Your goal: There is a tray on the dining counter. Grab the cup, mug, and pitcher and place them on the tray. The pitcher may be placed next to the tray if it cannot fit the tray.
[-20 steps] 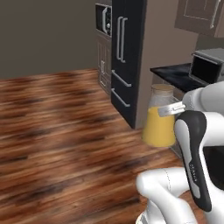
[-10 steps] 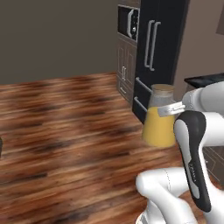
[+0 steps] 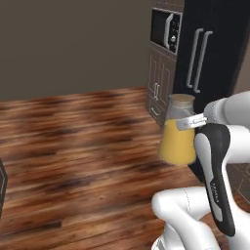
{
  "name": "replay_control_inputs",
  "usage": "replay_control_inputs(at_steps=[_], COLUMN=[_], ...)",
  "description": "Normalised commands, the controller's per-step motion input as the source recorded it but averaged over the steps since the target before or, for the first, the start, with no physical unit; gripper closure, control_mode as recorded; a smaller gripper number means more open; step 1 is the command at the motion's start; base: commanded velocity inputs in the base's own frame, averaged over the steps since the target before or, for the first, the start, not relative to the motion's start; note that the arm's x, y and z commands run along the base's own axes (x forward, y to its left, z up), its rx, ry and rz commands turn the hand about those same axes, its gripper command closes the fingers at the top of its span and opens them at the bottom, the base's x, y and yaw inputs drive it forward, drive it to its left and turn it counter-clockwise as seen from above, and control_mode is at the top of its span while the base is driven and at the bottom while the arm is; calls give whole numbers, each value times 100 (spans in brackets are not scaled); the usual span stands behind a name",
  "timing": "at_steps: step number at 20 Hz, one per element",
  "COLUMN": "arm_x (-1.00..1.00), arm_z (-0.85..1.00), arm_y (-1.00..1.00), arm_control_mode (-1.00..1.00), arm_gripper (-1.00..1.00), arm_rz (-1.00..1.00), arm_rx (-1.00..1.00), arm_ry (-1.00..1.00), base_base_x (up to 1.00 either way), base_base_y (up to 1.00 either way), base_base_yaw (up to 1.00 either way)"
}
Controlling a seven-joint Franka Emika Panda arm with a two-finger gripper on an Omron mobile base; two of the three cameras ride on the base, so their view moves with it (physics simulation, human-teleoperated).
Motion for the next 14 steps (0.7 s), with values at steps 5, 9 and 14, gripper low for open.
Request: replay_control_inputs(at_steps=[5, 9, 14], arm_x=[0, 0, 0], arm_z=[0, 0, 0], arm_y=[0, 0, 0], arm_control_mode=[100, 100, 100], arm_gripper=[100, 100, 100], arm_rz=[0, 0, 0], arm_rx=[0, 0, 0], arm_ry=[0, 0, 0], base_base_x=[100, 100, 100], base_base_y=[29, 29, 32], base_base_yaw=[12, 13, 13])
